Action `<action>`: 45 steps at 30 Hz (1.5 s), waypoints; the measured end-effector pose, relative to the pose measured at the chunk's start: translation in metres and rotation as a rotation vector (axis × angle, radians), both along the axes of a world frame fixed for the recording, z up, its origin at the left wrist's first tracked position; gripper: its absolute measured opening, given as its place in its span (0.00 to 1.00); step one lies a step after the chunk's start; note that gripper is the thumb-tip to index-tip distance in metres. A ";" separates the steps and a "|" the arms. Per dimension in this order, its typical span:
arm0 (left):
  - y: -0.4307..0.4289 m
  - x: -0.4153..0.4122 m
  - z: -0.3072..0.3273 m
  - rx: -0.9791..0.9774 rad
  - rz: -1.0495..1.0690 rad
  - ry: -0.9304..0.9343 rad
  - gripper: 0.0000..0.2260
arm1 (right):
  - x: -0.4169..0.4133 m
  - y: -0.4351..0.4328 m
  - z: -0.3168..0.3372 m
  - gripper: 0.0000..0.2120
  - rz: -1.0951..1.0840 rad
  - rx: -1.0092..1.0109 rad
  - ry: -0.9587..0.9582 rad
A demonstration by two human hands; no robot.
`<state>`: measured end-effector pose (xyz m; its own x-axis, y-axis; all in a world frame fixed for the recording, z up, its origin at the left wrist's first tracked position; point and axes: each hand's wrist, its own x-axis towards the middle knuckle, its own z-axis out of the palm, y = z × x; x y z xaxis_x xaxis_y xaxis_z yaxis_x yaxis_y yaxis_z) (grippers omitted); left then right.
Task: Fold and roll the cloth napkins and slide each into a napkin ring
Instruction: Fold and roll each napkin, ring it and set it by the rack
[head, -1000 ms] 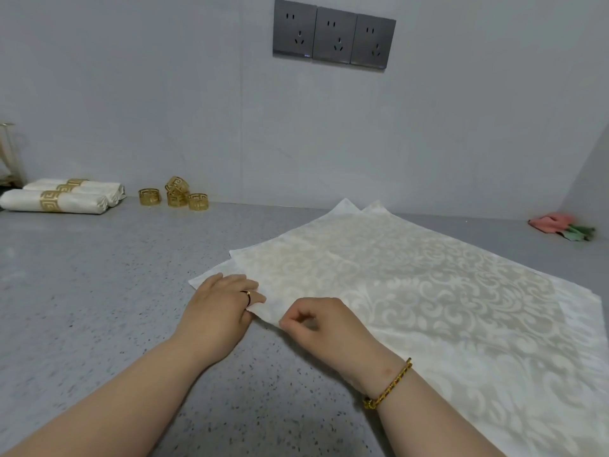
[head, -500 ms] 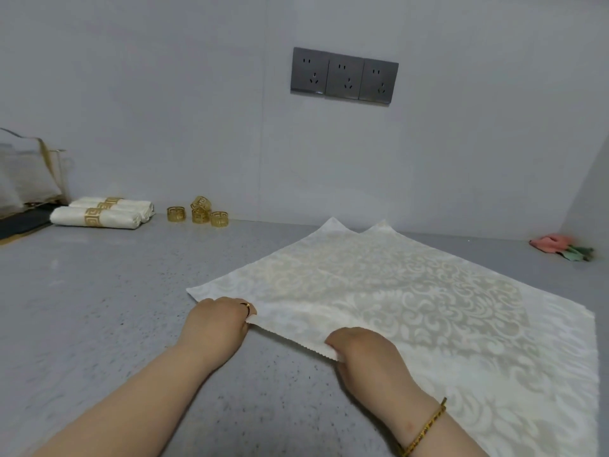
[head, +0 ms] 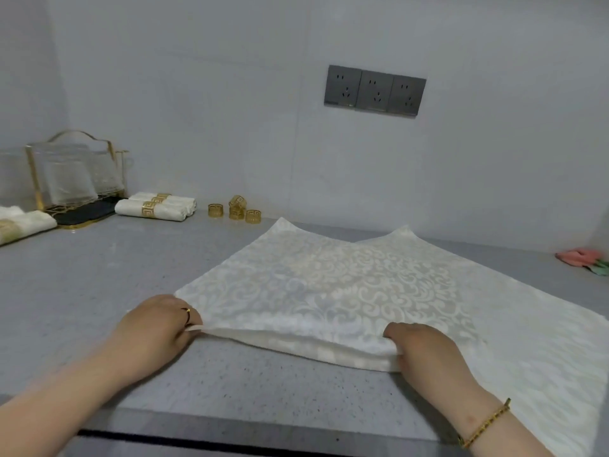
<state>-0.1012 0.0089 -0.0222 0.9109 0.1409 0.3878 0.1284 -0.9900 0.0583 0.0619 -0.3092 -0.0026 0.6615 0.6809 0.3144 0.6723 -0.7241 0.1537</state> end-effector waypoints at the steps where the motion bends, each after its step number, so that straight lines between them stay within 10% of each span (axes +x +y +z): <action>1: -0.001 -0.008 0.004 -0.020 0.011 0.012 0.13 | 0.001 -0.004 0.002 0.12 0.020 -0.008 0.046; 14: -0.002 -0.038 0.037 -0.342 -0.001 0.749 0.10 | 0.003 -0.030 0.029 0.15 -0.118 0.182 0.411; 19: 0.011 0.000 0.054 -0.183 0.290 0.444 0.03 | 0.026 -0.039 0.027 0.15 -0.221 0.178 0.431; 25: 0.016 0.035 0.041 -0.059 0.458 -0.057 0.17 | 0.055 -0.034 0.019 0.17 -0.299 0.261 0.431; 33: -0.028 0.079 0.020 -0.218 0.052 0.242 0.22 | 0.092 -0.013 0.005 0.07 -0.391 0.395 0.378; 45: -0.039 0.081 -0.003 -0.198 0.122 0.464 0.23 | 0.110 0.000 -0.001 0.03 -0.379 0.623 0.522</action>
<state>-0.0197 -0.0296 -0.0256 0.9530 0.2868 -0.0978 0.2992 -0.9420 0.1522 0.1716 -0.3093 -0.0040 0.9695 0.1941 0.1497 0.2451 -0.7617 -0.5998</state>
